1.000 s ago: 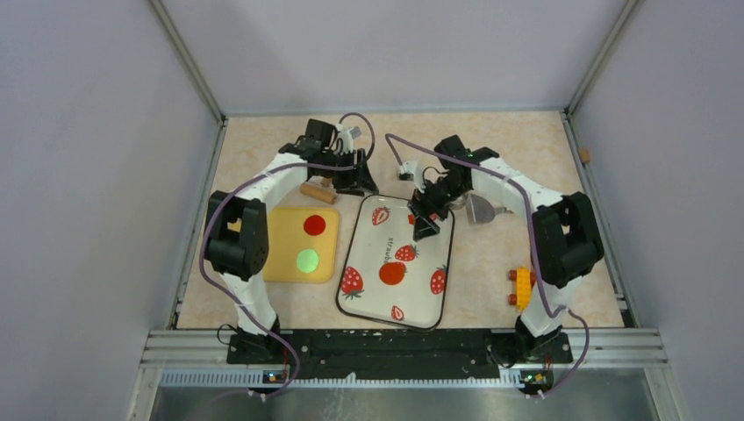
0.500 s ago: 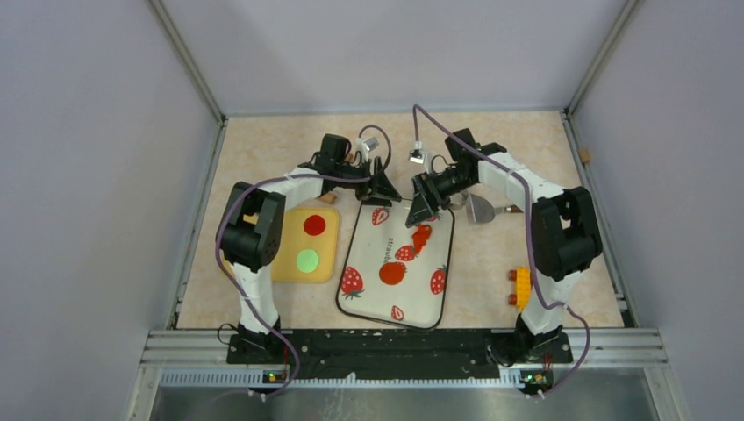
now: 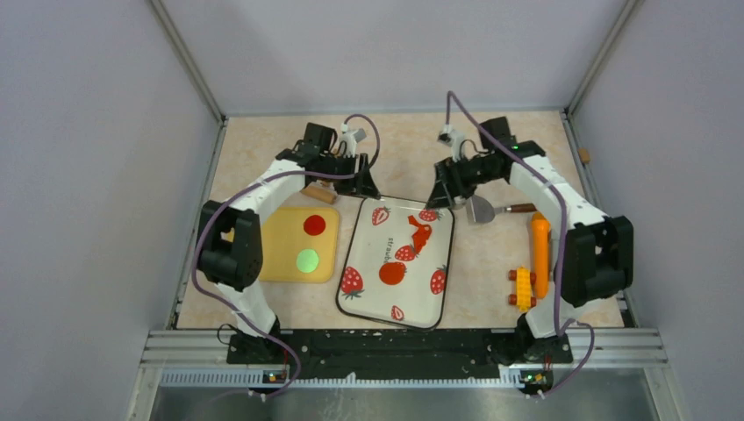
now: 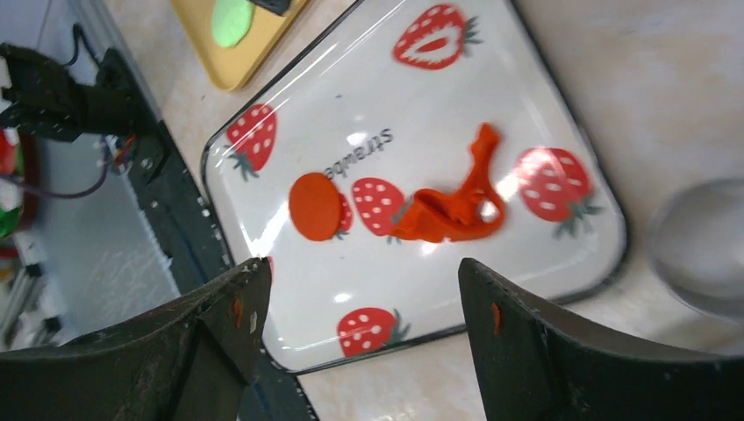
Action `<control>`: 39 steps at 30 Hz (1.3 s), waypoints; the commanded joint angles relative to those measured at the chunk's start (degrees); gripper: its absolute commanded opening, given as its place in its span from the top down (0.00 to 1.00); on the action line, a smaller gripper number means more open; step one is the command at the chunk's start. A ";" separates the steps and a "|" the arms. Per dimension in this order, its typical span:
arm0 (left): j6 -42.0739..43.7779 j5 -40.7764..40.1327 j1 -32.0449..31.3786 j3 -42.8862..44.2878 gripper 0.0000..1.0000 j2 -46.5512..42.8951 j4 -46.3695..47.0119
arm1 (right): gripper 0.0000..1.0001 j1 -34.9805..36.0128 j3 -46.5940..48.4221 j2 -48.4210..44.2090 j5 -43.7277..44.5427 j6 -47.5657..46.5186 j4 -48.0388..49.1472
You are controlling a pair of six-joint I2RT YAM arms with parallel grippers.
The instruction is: Roll out the dumpling wrappers from the dough
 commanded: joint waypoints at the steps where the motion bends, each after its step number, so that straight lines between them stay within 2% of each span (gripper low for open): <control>1: 13.85 -8.26 0.33 4.47 0.43 -9.70 -8.41 | 0.21 -8.00 1.31 -8.70 6.33 -5.08 -2.38; 4: 18.26 -13.95 0.28 5.76 0.43 -14.67 -10.65 | 0.21 -15.07 3.62 -12.42 6.93 -6.05 -4.45; 7: 19.95 -21.33 0.30 2.48 0.42 -21.23 -7.15 | 0.18 -18.98 4.41 -17.22 9.50 -6.39 -4.06; 11: 19.87 -31.16 0.31 -5.95 0.41 -29.73 0.27 | 0.07 -19.76 -3.74 -26.84 18.23 -1.20 4.20; 13: 18.89 -35.53 0.29 -7.71 0.31 -31.25 0.98 | 0.06 -19.78 -9.47 -31.00 21.65 0.94 6.67; 15: 17.81 -39.43 0.44 -8.59 0.19 -31.74 -0.10 | 0.06 -19.68 -13.57 -32.06 27.15 1.08 4.51; 16: 17.68 -39.88 0.69 -9.39 0.17 -32.00 -0.44 | 0.06 -19.73 -15.14 -31.53 31.65 2.13 2.81; 18: 17.83 -40.23 1.05 -10.11 0.15 -32.31 -2.09 | 0.05 -19.87 -19.53 -31.97 38.10 2.33 1.19; 21: 18.88 -39.07 1.16 -12.48 0.15 -33.26 -2.77 | 0.04 -20.94 -22.54 -34.49 42.42 -1.41 3.24; 23: 18.78 -38.89 1.29 -13.98 0.15 -33.70 -2.68 | 0.04 -20.97 -23.01 -34.11 42.87 -4.43 3.60; 26: 18.39 -33.61 1.44 -15.74 0.15 -34.06 -1.90 | 0.01 -20.97 -24.13 -32.64 41.02 -10.89 4.12; 29: 19.26 -26.82 1.51 -16.38 0.15 -34.04 -1.38 | 0.01 -21.05 -22.16 -28.33 37.00 -19.12 1.91; 35: 19.02 -20.31 1.51 -15.05 0.15 -33.04 -1.63 | 0.01 -21.05 -16.30 -16.39 32.42 -29.42 1.17; 37: 18.79 -19.36 1.56 -14.45 0.15 -32.84 -1.72 | 0.01 -21.05 -12.84 -11.37 34.16 -33.35 0.33; 39: 19.08 -19.52 1.51 -14.00 0.15 -32.69 -1.97 | 0.01 -20.87 -10.94 -7.64 40.64 -35.30 3.15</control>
